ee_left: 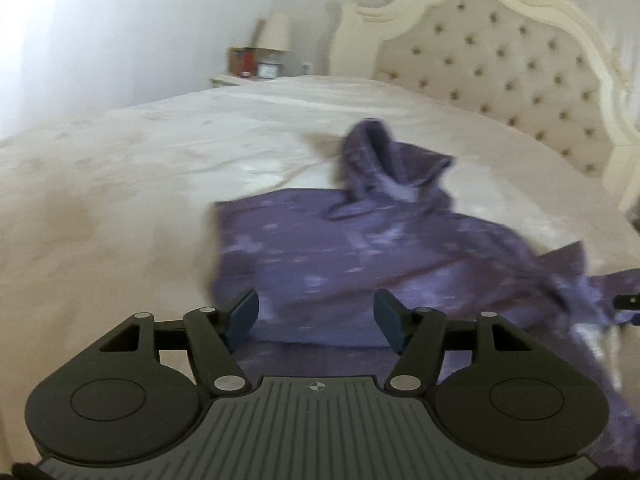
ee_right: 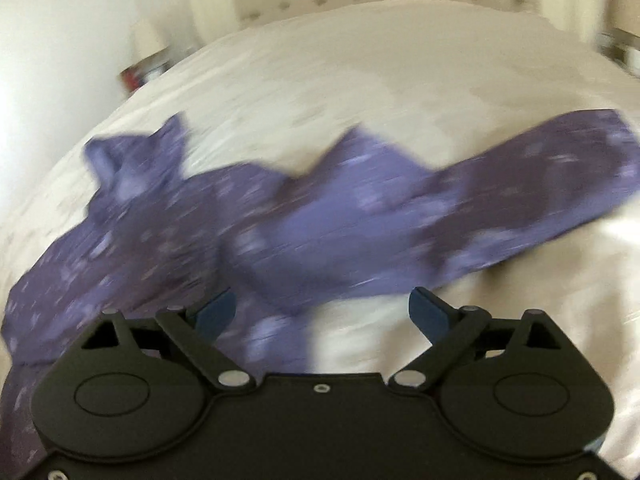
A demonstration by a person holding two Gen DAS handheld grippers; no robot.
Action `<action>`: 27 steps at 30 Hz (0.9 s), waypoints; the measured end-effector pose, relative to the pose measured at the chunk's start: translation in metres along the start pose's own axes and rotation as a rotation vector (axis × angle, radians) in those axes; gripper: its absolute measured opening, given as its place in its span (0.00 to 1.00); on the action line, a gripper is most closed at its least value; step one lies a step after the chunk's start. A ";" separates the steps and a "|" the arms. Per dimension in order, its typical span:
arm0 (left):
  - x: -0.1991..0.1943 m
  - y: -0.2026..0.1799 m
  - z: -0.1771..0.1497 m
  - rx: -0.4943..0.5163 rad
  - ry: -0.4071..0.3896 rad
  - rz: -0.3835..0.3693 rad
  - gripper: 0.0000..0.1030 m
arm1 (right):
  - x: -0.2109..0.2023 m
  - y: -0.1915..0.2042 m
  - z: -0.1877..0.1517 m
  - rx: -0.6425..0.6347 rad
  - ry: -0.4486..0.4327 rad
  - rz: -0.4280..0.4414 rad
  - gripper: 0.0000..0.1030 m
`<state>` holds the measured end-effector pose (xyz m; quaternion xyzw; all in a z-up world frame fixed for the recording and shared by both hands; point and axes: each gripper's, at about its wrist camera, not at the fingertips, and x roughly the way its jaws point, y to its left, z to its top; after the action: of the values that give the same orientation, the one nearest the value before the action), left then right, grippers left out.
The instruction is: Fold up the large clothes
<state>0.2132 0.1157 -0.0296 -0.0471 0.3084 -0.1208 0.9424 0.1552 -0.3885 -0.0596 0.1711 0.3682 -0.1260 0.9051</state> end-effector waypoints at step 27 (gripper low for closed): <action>0.070 -0.097 -0.063 0.126 0.205 -0.018 0.61 | 0.001 -0.217 0.048 0.423 -0.164 -0.157 0.36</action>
<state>0.2117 0.0033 -0.1042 0.0222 0.3947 -0.1525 0.9058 0.1089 -0.6054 -0.0755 0.3168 0.2710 -0.2837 0.8635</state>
